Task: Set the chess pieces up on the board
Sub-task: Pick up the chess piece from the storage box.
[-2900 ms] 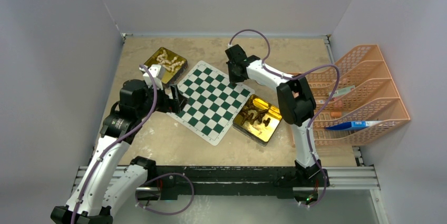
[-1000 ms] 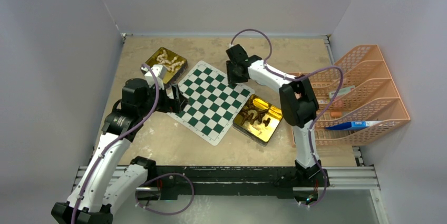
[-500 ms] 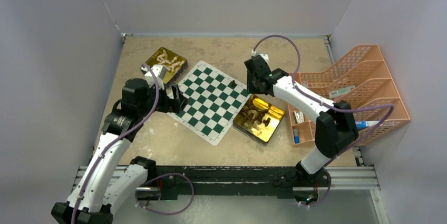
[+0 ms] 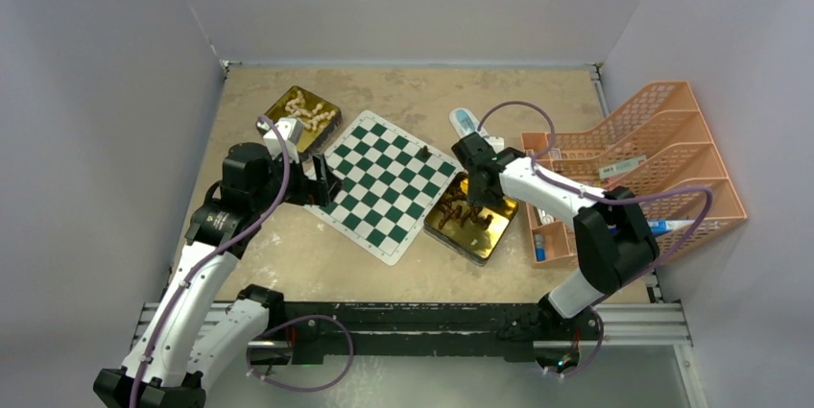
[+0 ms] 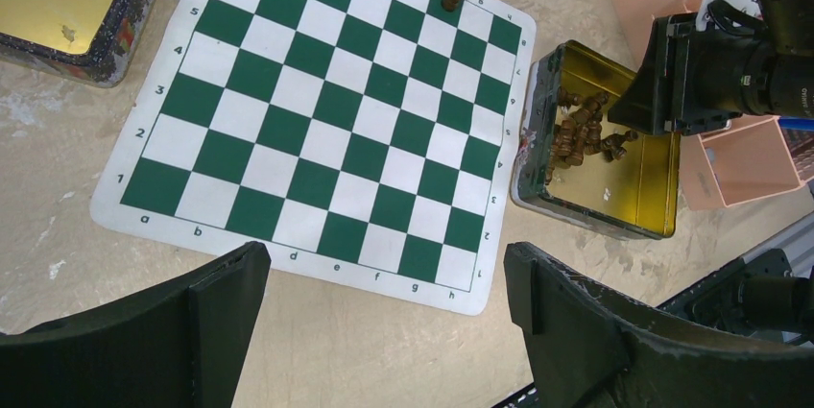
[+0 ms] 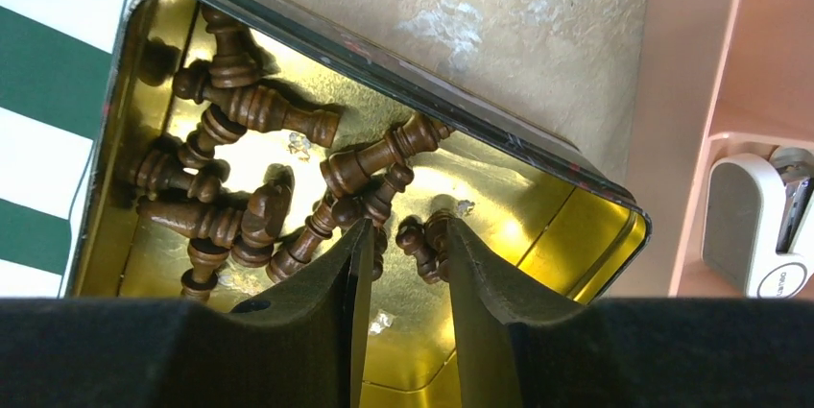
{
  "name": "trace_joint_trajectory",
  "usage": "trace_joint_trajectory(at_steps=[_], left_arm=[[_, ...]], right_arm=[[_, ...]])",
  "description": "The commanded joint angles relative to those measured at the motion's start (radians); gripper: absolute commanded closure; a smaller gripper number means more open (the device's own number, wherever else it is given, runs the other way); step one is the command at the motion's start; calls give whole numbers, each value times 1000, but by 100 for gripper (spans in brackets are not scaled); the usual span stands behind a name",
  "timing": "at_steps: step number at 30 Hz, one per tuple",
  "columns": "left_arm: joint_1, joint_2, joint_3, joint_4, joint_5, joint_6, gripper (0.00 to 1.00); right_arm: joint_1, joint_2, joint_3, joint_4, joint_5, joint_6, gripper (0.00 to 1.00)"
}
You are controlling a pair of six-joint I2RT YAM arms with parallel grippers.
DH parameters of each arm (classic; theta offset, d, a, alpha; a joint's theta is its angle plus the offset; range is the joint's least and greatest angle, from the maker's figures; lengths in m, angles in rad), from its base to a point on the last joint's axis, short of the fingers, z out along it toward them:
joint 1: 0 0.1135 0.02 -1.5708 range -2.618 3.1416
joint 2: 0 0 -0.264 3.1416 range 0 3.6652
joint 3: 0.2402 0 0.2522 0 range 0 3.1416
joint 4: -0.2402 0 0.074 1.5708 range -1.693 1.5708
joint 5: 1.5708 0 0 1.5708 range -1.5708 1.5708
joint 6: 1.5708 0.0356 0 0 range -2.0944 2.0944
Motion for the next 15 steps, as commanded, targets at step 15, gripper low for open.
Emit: trace_joint_trajectory(at_steps=[15], left_arm=[[-5,-8,-2,30,22,-5,8]], right_arm=[[-45,-48,-83,-25,-62,4,62]])
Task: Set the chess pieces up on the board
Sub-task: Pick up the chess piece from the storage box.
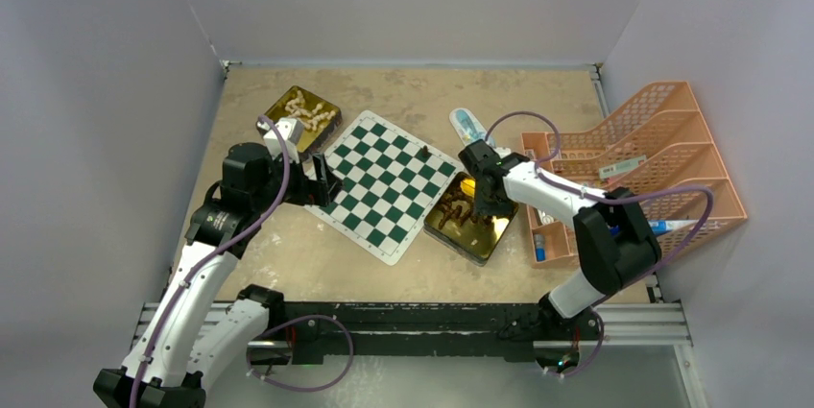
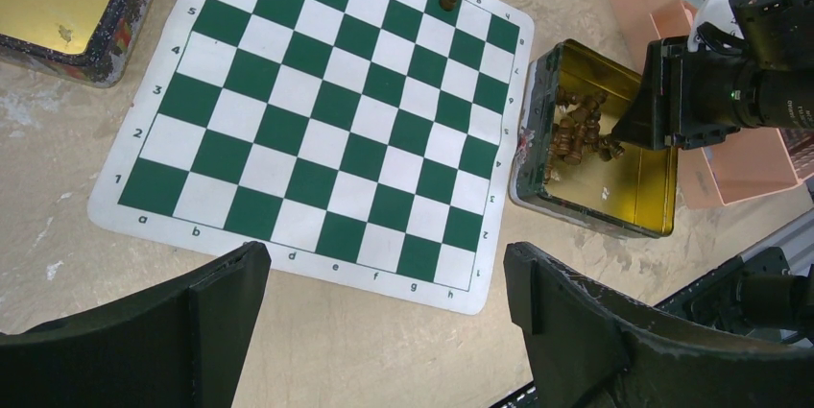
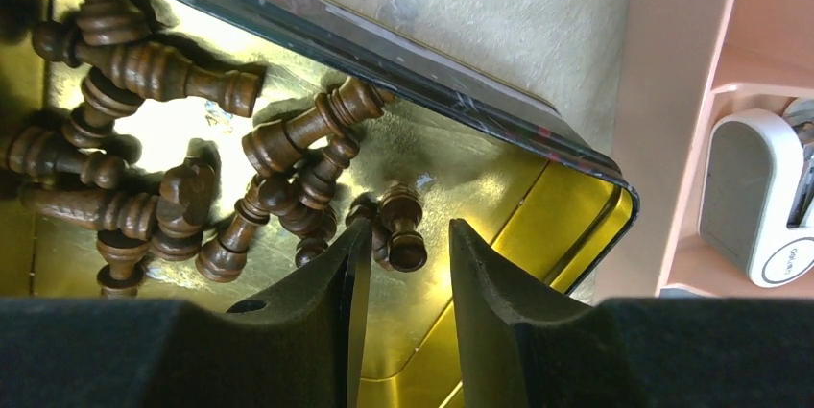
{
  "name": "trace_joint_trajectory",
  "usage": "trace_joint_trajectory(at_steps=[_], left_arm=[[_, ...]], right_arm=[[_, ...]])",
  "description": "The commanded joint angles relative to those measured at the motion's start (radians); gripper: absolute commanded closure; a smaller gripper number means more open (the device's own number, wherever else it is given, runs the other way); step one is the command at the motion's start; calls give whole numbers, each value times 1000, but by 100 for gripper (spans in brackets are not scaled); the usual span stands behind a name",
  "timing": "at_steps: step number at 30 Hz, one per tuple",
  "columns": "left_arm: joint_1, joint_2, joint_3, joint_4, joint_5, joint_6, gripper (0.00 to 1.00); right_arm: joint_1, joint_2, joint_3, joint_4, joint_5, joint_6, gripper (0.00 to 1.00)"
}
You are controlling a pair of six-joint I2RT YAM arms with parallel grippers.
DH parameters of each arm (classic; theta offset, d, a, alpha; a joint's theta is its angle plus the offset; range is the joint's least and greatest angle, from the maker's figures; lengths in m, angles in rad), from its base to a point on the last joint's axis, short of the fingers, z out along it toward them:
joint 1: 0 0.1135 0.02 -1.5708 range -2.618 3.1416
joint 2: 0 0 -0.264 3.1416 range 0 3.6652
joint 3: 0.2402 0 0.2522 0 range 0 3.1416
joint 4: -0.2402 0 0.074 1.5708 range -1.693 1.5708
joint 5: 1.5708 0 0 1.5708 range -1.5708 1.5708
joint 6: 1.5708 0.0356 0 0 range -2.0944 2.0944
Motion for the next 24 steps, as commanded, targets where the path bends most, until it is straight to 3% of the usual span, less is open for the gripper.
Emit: trace_joint_trajectory(at_steps=[1,13,24], left_arm=[[-5,-8,-2,30,18,-5,8],[-5,-5,-2,29,14,-7,8],[-5,-4,-2,29,13,-7,8]], right_arm=[[-17,-40,-22,-1,-32,-11,62],[-43,-69,-43,73,-55,-50,71],[-43,-144,-7,24,-41,-38,82]])
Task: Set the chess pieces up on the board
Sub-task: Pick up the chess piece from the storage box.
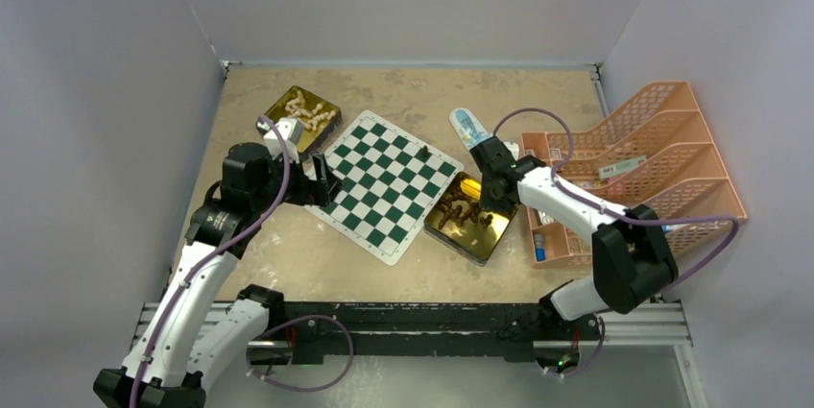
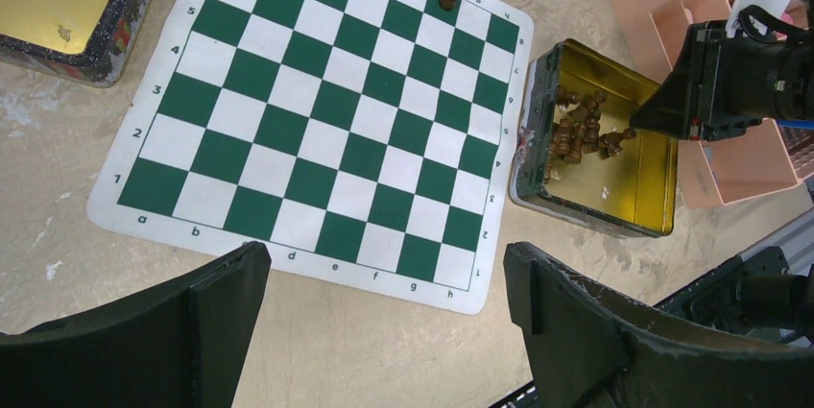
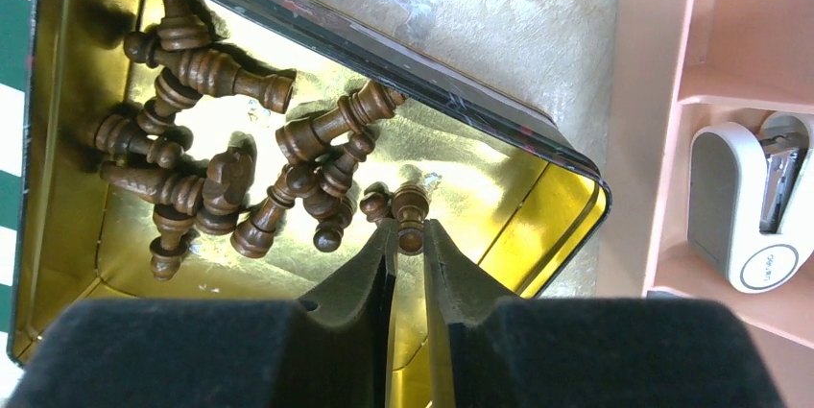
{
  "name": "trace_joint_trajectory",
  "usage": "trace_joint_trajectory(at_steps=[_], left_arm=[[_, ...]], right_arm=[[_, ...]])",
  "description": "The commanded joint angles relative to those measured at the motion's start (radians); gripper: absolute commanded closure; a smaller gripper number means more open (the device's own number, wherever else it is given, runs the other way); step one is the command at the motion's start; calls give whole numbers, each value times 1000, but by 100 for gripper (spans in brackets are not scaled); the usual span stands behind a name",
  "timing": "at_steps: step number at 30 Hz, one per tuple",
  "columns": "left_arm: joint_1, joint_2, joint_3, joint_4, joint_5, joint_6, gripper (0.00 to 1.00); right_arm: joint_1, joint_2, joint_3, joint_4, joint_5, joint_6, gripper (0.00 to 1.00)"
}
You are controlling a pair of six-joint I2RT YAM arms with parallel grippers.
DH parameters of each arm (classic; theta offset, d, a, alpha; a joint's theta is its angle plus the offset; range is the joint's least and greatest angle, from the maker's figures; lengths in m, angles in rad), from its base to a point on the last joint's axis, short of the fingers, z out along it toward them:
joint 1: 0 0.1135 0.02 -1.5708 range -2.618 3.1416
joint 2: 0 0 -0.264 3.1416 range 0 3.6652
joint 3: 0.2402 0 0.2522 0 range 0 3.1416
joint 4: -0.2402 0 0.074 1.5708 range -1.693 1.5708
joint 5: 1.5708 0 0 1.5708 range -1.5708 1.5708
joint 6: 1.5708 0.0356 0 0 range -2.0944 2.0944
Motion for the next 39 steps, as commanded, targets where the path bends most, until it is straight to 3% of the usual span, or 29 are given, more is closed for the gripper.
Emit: trace_joint_trajectory(at_steps=[1,4,8,23,30,39], left_arm=[[-5,-4,-2,29,12,-6,8],[-5,-5,-1,28,12,-6,8],[-5,-9,-2,28,12,-6,8],[-5,-15,-2,29,16,-6,8],[-5,-14,-2,28,14,-6,8],[-5,-9,-2,28,12,-6,8]], right_arm=[[-3,-40,36,-33,13,5,82],[-3,-31,23,-36,16,9,71],[-3,-18,1,-11,0,4,69],[-3,14,-20,3,-11,19,73],[-3,9,-23,10,-12,17,81],[-3,-47,53,-45,53,21,84]])
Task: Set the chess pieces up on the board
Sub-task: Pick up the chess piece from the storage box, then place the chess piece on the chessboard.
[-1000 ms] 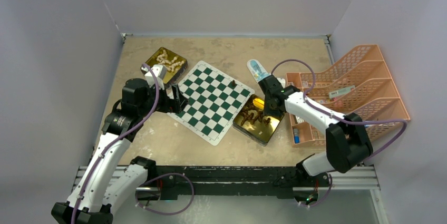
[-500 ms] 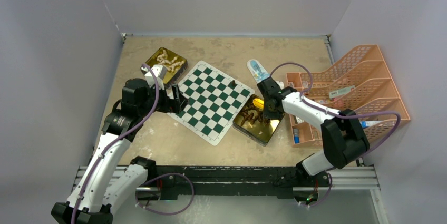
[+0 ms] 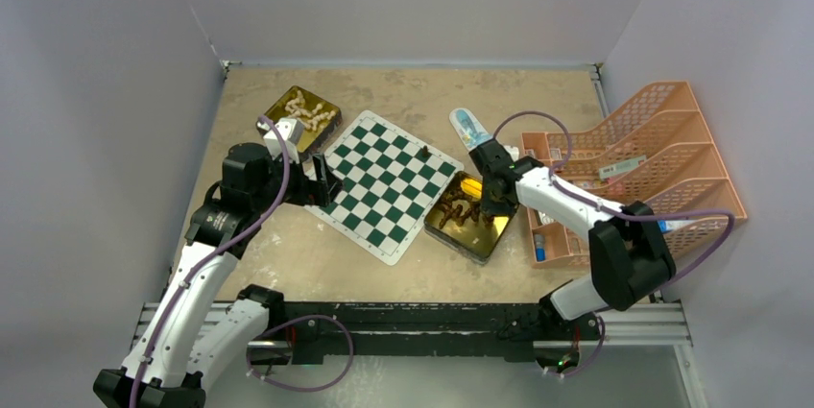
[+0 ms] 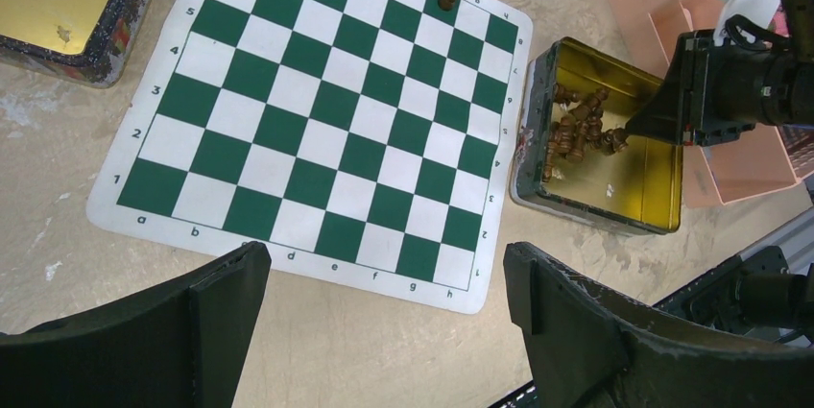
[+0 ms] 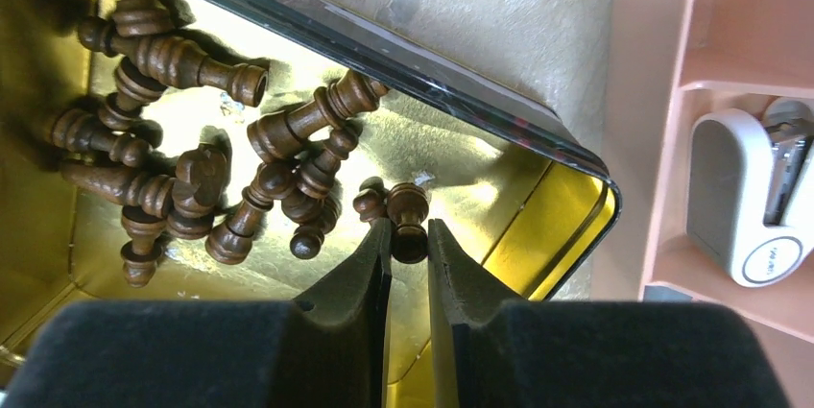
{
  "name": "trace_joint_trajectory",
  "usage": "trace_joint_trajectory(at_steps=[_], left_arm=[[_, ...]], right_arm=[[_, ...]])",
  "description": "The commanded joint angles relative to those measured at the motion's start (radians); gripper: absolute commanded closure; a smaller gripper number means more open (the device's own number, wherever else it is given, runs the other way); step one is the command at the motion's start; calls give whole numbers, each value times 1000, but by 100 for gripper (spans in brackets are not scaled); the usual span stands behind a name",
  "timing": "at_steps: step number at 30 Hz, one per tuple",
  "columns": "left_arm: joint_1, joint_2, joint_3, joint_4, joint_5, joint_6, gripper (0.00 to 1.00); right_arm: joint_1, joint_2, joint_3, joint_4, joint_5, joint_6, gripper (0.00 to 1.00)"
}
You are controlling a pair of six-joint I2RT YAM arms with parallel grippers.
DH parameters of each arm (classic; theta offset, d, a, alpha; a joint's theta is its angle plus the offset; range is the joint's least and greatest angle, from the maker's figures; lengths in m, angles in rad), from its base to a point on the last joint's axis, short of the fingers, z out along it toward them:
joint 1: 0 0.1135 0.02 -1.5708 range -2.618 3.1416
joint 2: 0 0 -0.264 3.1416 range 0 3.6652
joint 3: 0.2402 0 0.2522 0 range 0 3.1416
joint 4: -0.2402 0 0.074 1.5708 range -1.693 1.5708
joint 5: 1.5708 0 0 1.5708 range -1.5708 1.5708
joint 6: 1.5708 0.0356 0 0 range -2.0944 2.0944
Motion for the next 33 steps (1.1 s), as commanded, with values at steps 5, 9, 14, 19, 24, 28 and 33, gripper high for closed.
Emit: trace_joint_trajectory(at_steps=[5,9,14,19,24,28,33], left_arm=[[-5,-11,-2,27,8,-6,8],[-5,-10,-2,27,9,-6,8],[-5,-12,-2,28,11,-6,8],[-5,-12,-2,28,11,-6,8],[-5,-18,-2,28,7,-6,8],[-5,-23,-1,27,2,-6,8],[-4,-27,-2,27,0,-7,8]], right_arm=[[-3,-60,103,-70,65,10,85],[-3,-61,116,-83,70,12,85],[-3,-61,193,-108,84,-3,85],[-1,-47,328,-110,74,-45,86],[1,33,465,-85,59,-93,86],[5,141,558,-57,35,-135,86],[23,288,651,-30,18,-164,86]])
